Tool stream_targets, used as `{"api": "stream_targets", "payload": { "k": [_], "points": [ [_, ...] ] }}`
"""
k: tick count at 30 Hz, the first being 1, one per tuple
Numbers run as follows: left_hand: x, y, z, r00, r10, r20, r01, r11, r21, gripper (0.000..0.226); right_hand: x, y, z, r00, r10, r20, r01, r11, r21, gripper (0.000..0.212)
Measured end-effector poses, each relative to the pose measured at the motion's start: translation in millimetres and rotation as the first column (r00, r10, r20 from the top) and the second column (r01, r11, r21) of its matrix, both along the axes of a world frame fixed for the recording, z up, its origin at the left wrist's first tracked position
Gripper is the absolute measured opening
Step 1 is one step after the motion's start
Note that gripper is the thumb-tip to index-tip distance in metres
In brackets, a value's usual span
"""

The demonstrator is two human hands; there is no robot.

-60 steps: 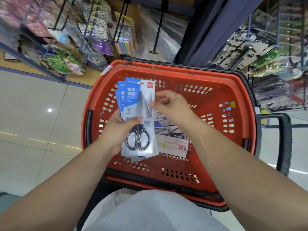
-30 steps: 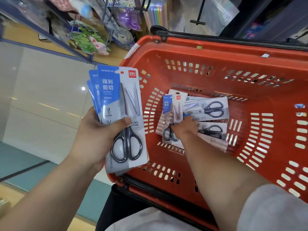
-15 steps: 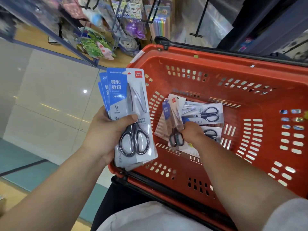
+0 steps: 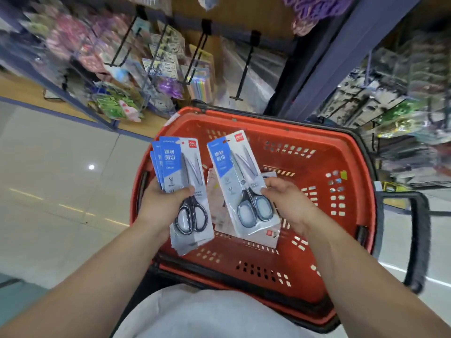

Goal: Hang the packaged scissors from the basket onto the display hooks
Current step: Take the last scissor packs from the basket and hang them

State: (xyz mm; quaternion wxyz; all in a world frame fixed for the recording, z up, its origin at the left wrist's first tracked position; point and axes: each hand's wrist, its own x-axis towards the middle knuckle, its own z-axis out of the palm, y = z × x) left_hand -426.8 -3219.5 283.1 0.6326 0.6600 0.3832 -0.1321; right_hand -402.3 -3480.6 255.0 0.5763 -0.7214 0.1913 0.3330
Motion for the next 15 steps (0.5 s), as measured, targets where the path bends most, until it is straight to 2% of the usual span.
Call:
{"api": "stream_targets", "payload": {
  "k": [2, 6, 10, 15],
  "points": [
    [-1, -9, -1, 1.000, -0.030, -0.007, 0.030, 0.999, -0.029, 0.036, -7, -1, 10, 0.996, -0.081, -0.025, 0.084, 0.990, 0.112, 0.018],
    [-2, -27, 2, 0.999, -0.048, 0.026, 0.051, 0.988, -0.142, 0.038, -19, 3, 14, 0.978, -0.160, -0.134, 0.188, 0.953, 0.239, 0.021],
    [-6, -41, 7, 0.998, 0.024, 0.054, -0.010, 0.970, -0.243, 0.024, -26, 13, 12, 0.969, -0.194, -0.150, 0.227, 0.941, 0.249, 0.021],
    [-10, -44, 18, 0.996, 0.026, 0.081, 0.001, 0.947, -0.321, 0.040, -27, 26, 20, 0.974, -0.198, -0.111, 0.221, 0.940, 0.262, 0.025]
  ]
}}
